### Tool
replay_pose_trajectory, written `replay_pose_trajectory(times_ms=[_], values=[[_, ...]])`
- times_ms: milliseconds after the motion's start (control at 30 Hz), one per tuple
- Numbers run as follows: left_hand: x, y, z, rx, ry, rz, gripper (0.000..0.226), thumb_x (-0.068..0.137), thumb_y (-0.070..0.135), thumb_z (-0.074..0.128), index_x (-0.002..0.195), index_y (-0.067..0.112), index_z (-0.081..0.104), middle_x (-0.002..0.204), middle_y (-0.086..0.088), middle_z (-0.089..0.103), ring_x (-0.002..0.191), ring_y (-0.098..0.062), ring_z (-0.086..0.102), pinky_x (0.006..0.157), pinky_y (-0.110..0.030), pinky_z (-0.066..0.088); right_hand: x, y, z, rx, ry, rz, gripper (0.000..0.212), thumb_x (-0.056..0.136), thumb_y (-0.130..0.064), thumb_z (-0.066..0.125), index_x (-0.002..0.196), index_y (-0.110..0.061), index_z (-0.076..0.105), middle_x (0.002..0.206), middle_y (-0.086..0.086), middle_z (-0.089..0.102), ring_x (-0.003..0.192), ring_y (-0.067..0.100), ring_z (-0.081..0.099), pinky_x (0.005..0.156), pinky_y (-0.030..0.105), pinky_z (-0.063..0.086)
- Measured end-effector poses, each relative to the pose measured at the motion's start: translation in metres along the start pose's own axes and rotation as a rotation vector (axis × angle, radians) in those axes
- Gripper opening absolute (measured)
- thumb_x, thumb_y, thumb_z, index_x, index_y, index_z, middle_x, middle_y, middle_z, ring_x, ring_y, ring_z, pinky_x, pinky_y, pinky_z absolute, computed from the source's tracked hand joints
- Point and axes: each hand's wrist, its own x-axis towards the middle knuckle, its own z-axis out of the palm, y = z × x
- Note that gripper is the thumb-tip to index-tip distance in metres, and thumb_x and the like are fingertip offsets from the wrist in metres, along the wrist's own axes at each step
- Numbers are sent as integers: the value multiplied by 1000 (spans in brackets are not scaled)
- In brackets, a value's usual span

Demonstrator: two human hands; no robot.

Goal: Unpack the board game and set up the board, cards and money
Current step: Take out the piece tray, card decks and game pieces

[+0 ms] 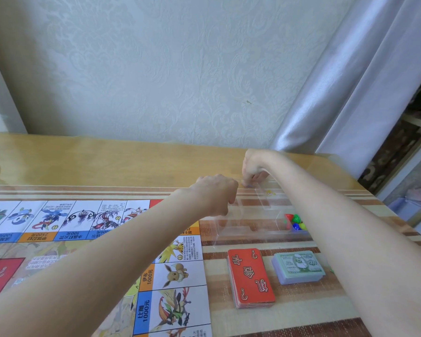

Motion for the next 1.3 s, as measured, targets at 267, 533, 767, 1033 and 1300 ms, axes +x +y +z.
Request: replay_pose_trajectory(times_ms=[267,533,767,1033,1300], values=[[-1,-9,-16,-359,66,-41,17,79,10,68,77,20,54,72,11,56,77,-14,53,76,-25,44,-19,9,-3,283,72,-102,22,79,9,64,72,-9,54,57,4,58,46,11,55,51,18,49],[11,16,-20,-1231,484,-317,22,81,1,66,66,11,53,68,-5,62,58,-12,58,50,-16,49,-91,24,-38,797,174,-351,29,77,15,65,105,8,59,75,13,59,57,16,60,58,17,55],[0,66,-13,-1636,209,-233,12,86,-4,59,76,0,58,66,-8,63,51,-6,64,60,-13,55,-134,71,-34,624,-22,-314,15,77,15,63,81,1,66,70,9,65,67,16,62,59,16,54],[-11,114,-10,-1178,22,-160,17,86,-6,59,72,3,59,72,-11,61,45,-5,62,60,-17,56,-176,140,-29,188,-159,-20,7,78,-5,72,85,-7,73,75,3,67,68,12,58,63,20,51],[-5,60,-30,-749,266,-193,19,83,1,59,69,13,63,64,-5,63,60,-13,59,64,-24,53,-163,129,-47,322,173,-79,8,86,-5,64,88,-1,71,73,5,65,63,12,59,61,19,49]])
